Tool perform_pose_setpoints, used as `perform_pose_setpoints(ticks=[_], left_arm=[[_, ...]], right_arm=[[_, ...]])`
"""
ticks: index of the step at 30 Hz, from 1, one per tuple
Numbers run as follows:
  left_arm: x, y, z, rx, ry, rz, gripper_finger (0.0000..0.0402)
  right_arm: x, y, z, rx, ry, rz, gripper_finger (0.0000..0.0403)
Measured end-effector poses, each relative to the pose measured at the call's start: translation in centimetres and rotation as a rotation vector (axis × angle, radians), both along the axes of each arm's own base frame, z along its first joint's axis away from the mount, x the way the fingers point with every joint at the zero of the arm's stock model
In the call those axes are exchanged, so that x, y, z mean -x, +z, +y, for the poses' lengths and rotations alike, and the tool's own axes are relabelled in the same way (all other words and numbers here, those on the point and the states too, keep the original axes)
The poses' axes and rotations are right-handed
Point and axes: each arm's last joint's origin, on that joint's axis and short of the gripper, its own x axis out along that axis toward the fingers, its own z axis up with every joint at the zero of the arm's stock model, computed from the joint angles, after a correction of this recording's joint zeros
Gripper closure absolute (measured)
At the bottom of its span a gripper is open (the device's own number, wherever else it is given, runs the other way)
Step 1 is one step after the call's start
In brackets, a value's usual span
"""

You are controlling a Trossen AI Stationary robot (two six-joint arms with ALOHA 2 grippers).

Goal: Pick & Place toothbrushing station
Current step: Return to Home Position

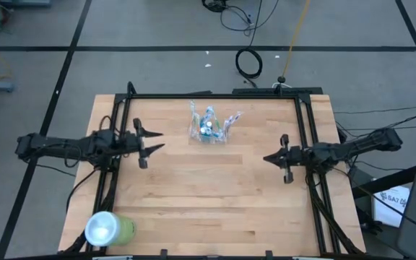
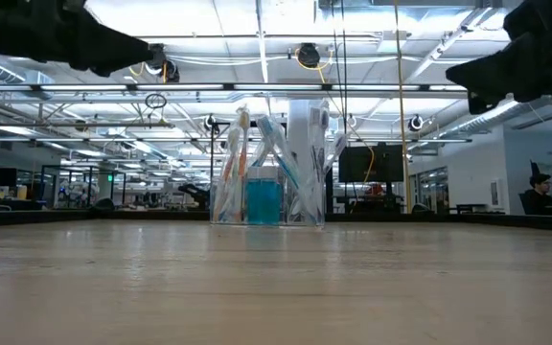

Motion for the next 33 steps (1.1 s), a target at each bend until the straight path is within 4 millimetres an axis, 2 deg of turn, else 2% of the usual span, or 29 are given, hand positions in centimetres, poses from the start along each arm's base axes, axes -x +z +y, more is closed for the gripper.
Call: perform_pose_setpoints(ticks=[5, 9, 14, 18, 26, 33], left_arm=[[1.2, -0.8, 0.1, -0.006, 0.003, -0.076, 0.0218], [1.9, -1.2, 0.0, 0.019, -0.028, -0.121, 0.0218], [2.2, -3.3, -0.3, 0.023, -0.135, -0.11, 0.0218], [2.4, -4.3, -0.3, 0.018, -0.141, -0.176, 0.0218], [2.4, -4.6, -0.3, 0.03, -0.142, -0.148, 0.0218], [2.4, -4.7, -0.3, 0.161, -0.153, -0.145, 0.0218]], right_arm=[[1.1, 0.0, -0.2, 0.007, 0.042, -0.081, 0.0402], [1.7, -0.3, -0.1, 0.008, 0.102, -0.068, 0.0402], [2.0, -0.5, -0.2, 0.01, 0.097, -0.052, 0.0402], [2.1, -0.6, -0.2, 0.01, 0.1, -0.05, 0.0402], [2.1, -0.7, -0.2, 0.047, 0.098, -0.04, 0.0403], [2.0, -1.0, -0.2, 0.047, 0.099, -0.01, 0.0399]])
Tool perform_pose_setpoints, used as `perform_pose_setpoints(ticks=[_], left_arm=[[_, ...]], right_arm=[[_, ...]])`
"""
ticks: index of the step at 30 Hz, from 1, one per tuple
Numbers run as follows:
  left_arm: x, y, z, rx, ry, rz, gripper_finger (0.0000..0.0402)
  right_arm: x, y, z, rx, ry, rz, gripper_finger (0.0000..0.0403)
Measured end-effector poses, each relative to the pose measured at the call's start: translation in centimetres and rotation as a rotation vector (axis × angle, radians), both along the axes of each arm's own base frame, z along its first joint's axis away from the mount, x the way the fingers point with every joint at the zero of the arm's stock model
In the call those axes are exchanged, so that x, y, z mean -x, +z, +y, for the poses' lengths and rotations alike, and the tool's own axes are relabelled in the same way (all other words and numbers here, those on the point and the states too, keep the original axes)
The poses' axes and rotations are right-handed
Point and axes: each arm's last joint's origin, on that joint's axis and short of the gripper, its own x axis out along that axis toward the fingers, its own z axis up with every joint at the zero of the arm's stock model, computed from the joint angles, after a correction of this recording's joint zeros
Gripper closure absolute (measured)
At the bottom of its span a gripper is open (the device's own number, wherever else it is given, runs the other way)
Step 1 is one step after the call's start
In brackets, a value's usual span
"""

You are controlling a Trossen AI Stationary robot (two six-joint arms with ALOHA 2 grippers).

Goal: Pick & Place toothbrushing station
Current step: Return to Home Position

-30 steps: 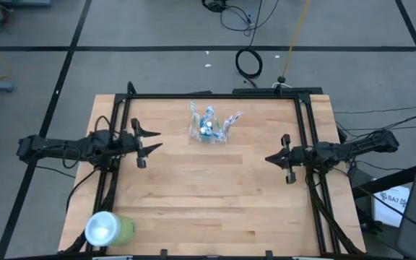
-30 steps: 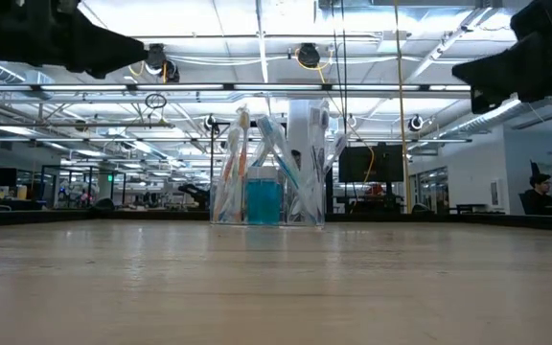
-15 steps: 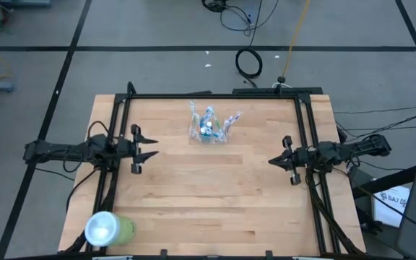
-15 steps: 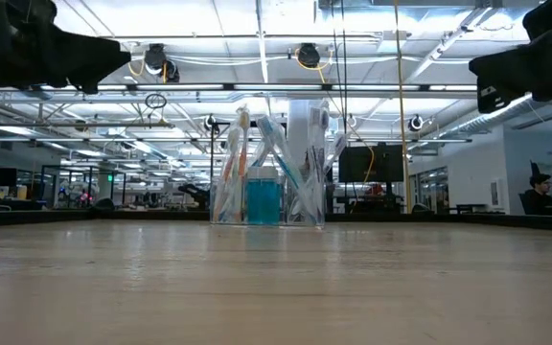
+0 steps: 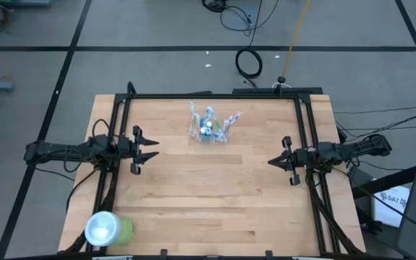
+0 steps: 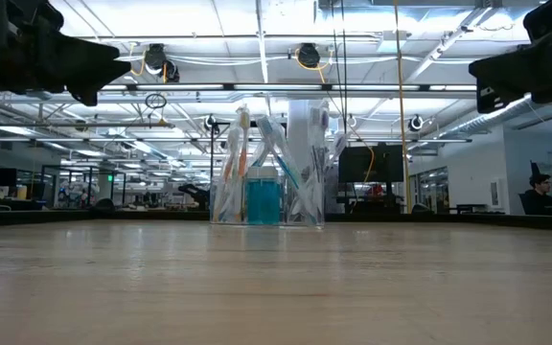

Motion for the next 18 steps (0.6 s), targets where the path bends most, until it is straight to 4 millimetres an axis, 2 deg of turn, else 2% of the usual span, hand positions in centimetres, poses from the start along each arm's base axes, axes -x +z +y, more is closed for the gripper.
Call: perform_pose_setpoints(ticks=[18], left_arm=[[0.01, 0.04, 0.0, 0.001, 0.0, -0.003, 0.0218]], right_arm=[[-0.02, 0.01, 0.0, -0.001, -0.001, -0.001, 0.0399]])
